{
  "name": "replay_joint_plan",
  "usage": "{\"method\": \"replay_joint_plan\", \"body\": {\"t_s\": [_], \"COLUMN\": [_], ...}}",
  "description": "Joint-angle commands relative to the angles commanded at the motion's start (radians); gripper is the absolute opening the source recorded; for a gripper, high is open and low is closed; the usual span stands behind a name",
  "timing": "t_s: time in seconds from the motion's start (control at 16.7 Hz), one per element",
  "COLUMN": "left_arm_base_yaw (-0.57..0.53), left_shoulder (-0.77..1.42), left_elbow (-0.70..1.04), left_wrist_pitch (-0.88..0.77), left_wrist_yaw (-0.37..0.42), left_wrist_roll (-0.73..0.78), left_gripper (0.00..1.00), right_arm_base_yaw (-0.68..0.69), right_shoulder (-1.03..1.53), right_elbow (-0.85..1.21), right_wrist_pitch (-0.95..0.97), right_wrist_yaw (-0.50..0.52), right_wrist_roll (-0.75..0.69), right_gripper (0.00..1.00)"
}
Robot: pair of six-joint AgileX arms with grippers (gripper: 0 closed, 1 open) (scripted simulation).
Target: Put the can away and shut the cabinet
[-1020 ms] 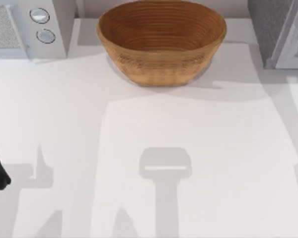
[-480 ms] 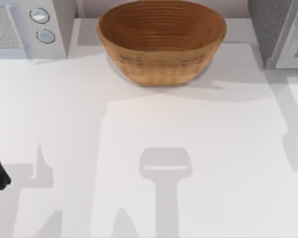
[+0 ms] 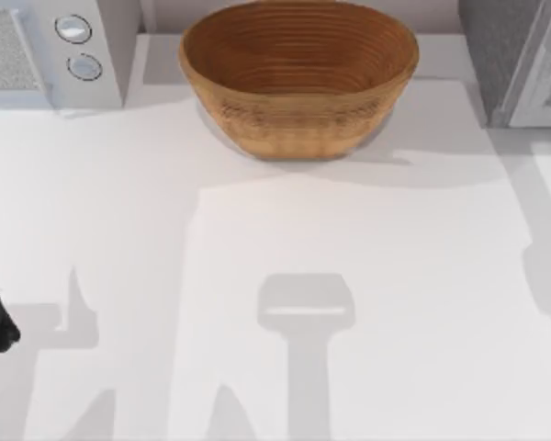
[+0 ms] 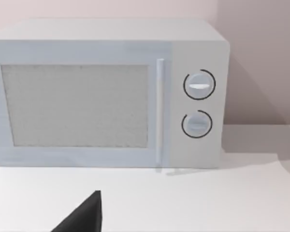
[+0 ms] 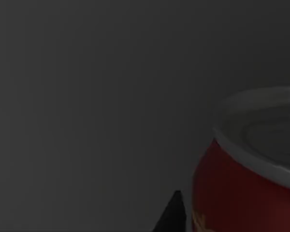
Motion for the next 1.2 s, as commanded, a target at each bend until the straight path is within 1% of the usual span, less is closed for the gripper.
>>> {"method": "replay_joint_plan", "body": {"t_s": [0.6,0.66,1.2], "left_arm_base_yaw": [0.000,0.000,0.000], "left_shoulder": [0.000,0.000,0.000], "left_elbow": [0.000,0.000,0.000], "left_wrist_pitch": [0.000,0.000,0.000], "left_wrist_yaw": [0.000,0.000,0.000], "left_wrist_roll": [0.000,0.000,0.000], "left_gripper": [1.00,1.00,1.00], "right_arm_base_yaw": [0.000,0.000,0.002], "right_shoulder": [0.000,0.000,0.000], "right_elbow": [0.000,0.000,0.000], "right_wrist_pitch": [0.000,0.000,0.000], "right_wrist_yaw": [0.000,0.000,0.000], "right_wrist_roll": [0.000,0.000,0.000], "right_gripper": [0.98,1.00,1.00]}}
